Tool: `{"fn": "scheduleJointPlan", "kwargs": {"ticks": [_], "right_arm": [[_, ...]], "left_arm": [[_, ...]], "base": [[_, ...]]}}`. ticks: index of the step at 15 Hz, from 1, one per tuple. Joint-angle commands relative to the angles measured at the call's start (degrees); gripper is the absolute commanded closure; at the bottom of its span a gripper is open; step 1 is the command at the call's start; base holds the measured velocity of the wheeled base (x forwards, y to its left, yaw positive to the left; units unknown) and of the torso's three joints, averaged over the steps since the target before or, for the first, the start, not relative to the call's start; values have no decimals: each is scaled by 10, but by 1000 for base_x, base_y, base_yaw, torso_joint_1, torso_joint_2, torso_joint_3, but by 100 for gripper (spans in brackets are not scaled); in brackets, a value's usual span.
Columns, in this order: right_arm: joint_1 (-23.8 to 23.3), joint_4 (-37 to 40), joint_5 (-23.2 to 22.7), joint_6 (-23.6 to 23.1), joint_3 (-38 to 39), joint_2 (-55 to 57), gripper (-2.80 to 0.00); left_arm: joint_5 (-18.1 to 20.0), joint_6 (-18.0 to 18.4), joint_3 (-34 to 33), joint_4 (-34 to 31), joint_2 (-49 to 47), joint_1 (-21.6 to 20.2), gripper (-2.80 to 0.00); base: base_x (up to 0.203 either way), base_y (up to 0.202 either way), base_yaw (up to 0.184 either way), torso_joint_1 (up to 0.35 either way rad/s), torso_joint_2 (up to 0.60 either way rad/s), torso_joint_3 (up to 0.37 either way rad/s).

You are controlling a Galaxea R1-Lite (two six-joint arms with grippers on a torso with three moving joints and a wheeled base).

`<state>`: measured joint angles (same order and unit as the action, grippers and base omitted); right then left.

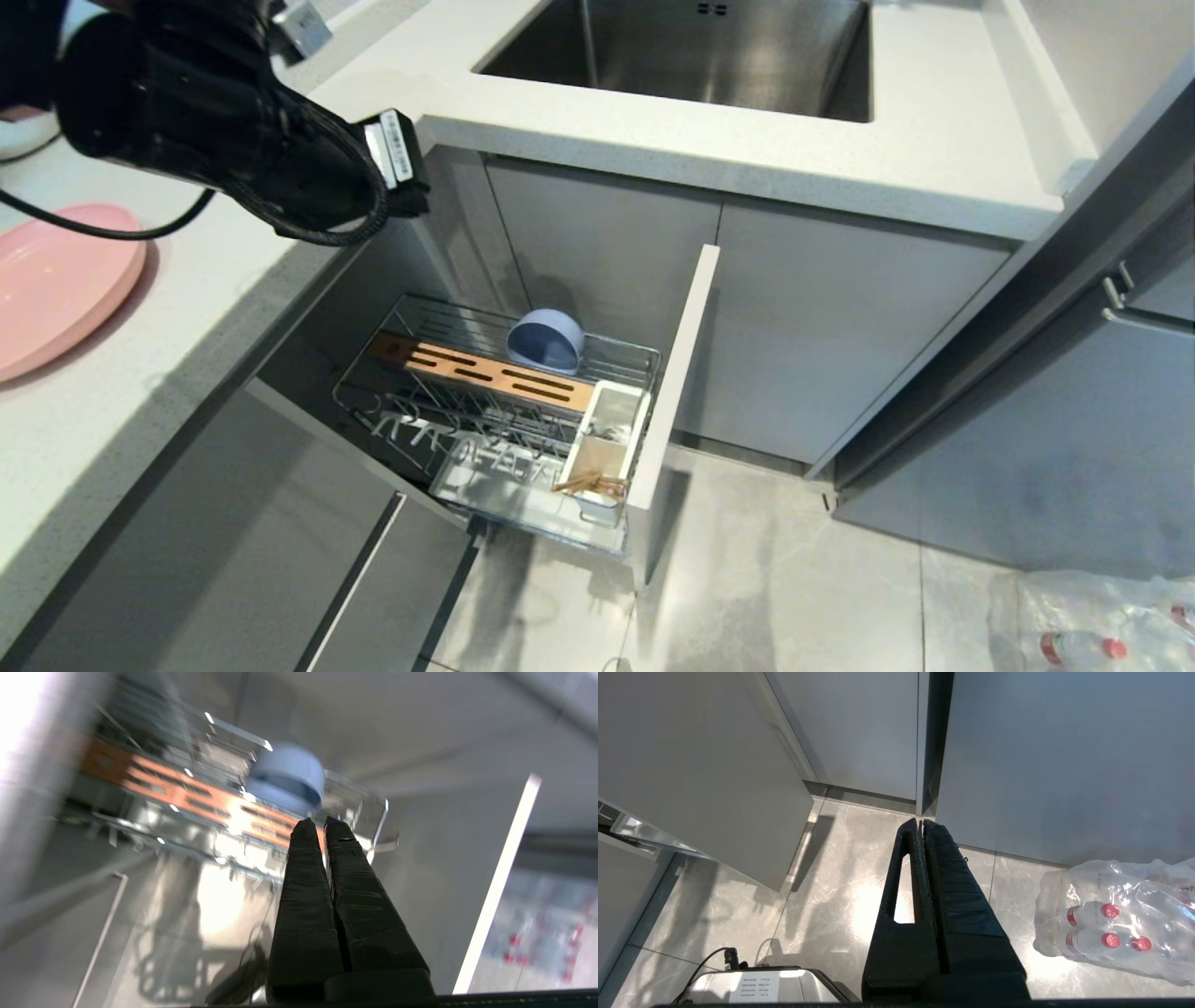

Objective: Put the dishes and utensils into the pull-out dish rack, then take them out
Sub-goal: Pick up the plate and place it in the cupboard

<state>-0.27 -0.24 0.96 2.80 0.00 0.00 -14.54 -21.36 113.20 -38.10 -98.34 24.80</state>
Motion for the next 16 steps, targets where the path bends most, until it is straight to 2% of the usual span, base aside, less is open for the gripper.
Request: {"fn": "scheduleJointPlan", "kwargs": {"ticks": [1,5,9,12,13,14,16], "right_arm": [[0,0,0,0,0,1,0],[0,0,0,0,0,1,0],[0,0,0,0,0,1,0],[0,0,0,0,0,1,0],[0,0,0,0,0,1,0],[0,0,0,0,0,1,0],[0,0,0,0,0,1,0]], "left_arm": [[-1,-2,0,2,44,-23,0],[4,0,-1,5,100,-110,0],[12,11,-2,3,139,-221,0],[15,64,-26,11,154,-295,0],[26,79,-37,12,155,-311,0],[39,109,-53,12,155,-327,0],[45,154,-88,16,155,-342,0]], "base": [[0,0,0,0,0,0],[0,0,0,0,0,0],[0,0,0,0,0,0],[0,0,0,0,0,0],[0,0,0,0,0,0],[0,0,0,0,0,0],[0,0,0,0,0,0]]}}
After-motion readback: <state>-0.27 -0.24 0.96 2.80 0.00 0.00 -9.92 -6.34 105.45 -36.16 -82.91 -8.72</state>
